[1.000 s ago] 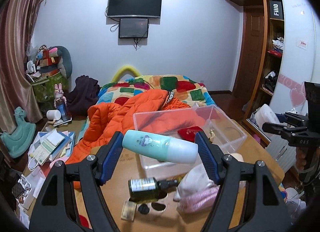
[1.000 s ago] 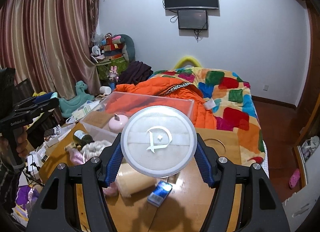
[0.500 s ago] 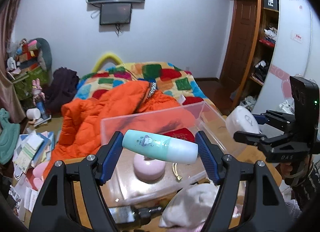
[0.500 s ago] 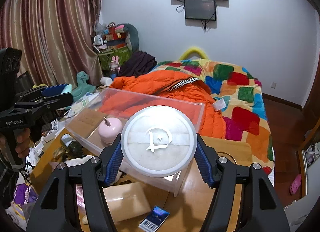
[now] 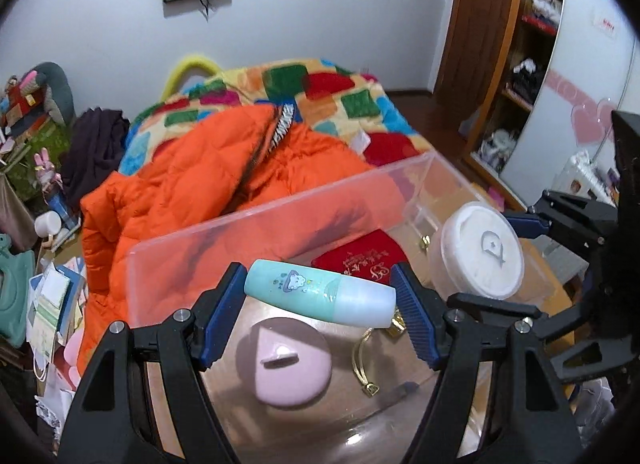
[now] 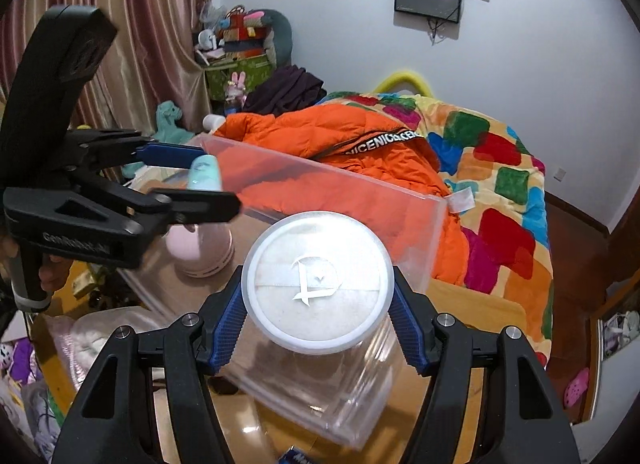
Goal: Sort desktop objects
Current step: 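Carry the mint-green tube and white case into the plastic box with both grippers, then release both items in the box and withdraw both grippers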
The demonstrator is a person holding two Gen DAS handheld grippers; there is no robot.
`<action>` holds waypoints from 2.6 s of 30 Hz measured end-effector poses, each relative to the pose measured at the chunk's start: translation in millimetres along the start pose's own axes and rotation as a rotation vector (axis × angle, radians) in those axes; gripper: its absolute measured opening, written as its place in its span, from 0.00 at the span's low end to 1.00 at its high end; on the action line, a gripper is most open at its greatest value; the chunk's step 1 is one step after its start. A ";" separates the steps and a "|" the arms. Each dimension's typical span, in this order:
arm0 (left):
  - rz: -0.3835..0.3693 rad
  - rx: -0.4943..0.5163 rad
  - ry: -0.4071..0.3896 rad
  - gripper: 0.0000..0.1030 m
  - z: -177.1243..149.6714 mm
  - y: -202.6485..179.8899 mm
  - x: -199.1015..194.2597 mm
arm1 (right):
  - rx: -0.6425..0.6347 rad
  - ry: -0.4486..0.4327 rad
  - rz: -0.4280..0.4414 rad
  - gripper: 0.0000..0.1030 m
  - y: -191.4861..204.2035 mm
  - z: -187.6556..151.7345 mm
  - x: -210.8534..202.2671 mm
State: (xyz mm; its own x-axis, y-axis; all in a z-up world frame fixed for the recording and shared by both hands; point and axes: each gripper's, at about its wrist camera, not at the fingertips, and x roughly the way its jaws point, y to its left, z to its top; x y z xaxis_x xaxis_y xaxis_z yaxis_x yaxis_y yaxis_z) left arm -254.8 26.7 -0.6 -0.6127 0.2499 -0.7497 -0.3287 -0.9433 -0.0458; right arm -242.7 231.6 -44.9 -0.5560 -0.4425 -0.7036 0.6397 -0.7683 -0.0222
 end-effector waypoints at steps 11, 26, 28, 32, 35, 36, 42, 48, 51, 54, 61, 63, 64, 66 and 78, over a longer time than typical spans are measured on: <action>0.003 0.014 0.085 0.71 1.9 -0.7 23.2 | -0.107 0.058 -0.036 0.60 7.7 2.9 18.6; -0.016 -0.029 0.077 0.74 3.0 4.2 19.5 | -0.160 0.022 -0.140 0.71 26.1 7.9 13.3; -0.020 -0.038 0.074 0.76 2.8 4.2 16.7 | -0.161 0.008 -0.145 0.72 27.8 8.6 7.5; -0.013 -0.038 0.052 0.77 3.6 1.4 3.1 | -0.158 -0.012 -0.164 0.74 28.8 9.5 -4.6; 0.006 -0.027 0.021 0.83 4.2 -2.9 -13.5 | -0.155 -0.024 -0.178 0.74 28.7 8.2 -15.2; 0.013 -0.024 0.012 0.85 3.9 -3.8 -18.1 | -0.152 -0.028 -0.181 0.74 29.1 7.6 -19.0; 0.047 -0.008 -0.067 0.89 -4.4 -12.1 -62.8 | -0.110 -0.054 -0.187 0.77 26.3 -1.8 -47.2; 0.084 0.000 -0.127 0.90 -22.7 -17.5 -104.8 | -0.054 -0.064 -0.161 0.77 25.0 -17.0 -72.0; 0.101 -0.008 -0.157 0.91 -37.6 -16.2 -127.4 | -0.033 -0.072 -0.154 0.78 25.8 -26.0 -83.5; 0.123 -0.013 -0.171 0.92 -55.8 -13.2 -144.3 | -0.012 -0.084 -0.137 0.80 25.4 -35.4 -95.0; 0.211 -0.042 -0.143 0.92 -102.0 3.9 -162.6 | 0.027 -0.087 -0.101 0.82 26.6 -65.8 -108.7; 0.221 -0.068 -0.129 0.92 -114.4 11.5 -162.2 | 0.042 -0.081 -0.086 0.82 27.3 -74.4 -109.8; 0.227 -0.080 -0.123 0.92 -120.1 15.0 -161.0 | 0.051 -0.076 -0.083 0.82 27.7 -79.7 -110.1; 0.245 -0.099 -0.115 0.92 -133.2 20.5 -159.3 | 0.060 -0.071 -0.084 0.82 27.9 -86.6 -110.5; 0.243 -0.226 -0.045 0.92 -197.7 54.7 -124.8 | 0.157 0.011 -0.010 0.82 30.3 -119.3 -87.1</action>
State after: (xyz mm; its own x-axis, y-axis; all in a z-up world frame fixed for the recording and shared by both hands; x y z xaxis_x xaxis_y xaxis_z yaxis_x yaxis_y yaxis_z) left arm -54.3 -99.3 -40.1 -0.6867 0.0160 -0.7267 -0.0044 -0.9998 -0.0178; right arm -111.6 302.0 -69.1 -0.5559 -0.4298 -0.7115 0.5426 -0.8361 0.0811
